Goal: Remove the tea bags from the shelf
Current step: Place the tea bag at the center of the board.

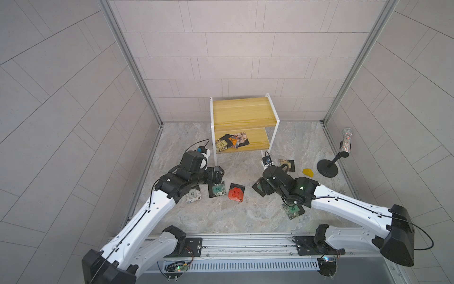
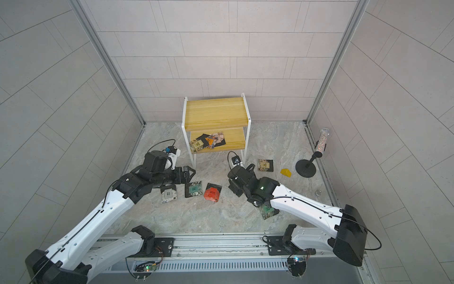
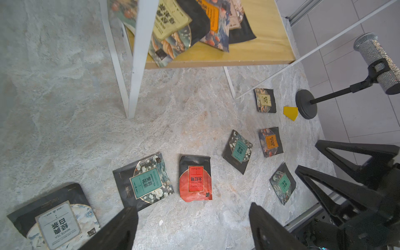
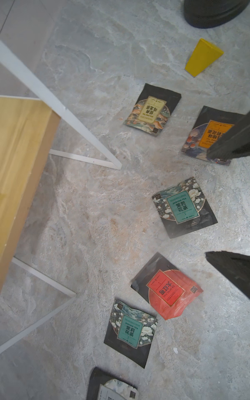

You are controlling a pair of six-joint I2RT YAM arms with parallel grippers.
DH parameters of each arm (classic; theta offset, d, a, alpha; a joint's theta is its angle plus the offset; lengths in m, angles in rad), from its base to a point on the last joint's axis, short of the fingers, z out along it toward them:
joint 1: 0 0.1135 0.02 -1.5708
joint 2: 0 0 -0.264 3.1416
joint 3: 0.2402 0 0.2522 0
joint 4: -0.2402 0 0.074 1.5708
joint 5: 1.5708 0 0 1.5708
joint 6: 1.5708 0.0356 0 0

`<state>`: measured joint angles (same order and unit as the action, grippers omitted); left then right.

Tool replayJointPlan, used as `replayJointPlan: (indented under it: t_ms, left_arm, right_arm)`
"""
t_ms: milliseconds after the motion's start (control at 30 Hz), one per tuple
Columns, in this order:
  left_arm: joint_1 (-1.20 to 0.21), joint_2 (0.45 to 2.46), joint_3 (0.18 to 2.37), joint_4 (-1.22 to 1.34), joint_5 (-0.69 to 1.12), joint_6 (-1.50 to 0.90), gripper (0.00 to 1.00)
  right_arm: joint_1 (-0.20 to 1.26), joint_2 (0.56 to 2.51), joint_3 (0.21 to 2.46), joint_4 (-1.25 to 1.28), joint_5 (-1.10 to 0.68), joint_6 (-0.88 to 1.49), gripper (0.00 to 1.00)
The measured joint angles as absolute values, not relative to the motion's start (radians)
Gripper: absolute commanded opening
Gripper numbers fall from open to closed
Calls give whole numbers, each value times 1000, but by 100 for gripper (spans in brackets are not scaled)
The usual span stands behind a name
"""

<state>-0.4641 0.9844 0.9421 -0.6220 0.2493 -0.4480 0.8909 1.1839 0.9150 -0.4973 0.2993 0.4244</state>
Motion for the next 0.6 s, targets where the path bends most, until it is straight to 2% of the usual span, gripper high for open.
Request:
replayJointPlan:
  t_ms: [133, 300, 600]
  left_arm:
    - [-494, 1043, 1030, -630, 219, -385, 89]
    - [-607, 1170, 1172, -652, 137, -249, 88]
    - [-758, 1372, 1345, -677, -32, -60, 87]
  right_arm:
    - [845, 1150, 883, -439, 260, 373, 73]
    - [777, 1060, 818, -403, 229, 344, 73]
    - [759, 934, 715, -385, 239, 325, 76]
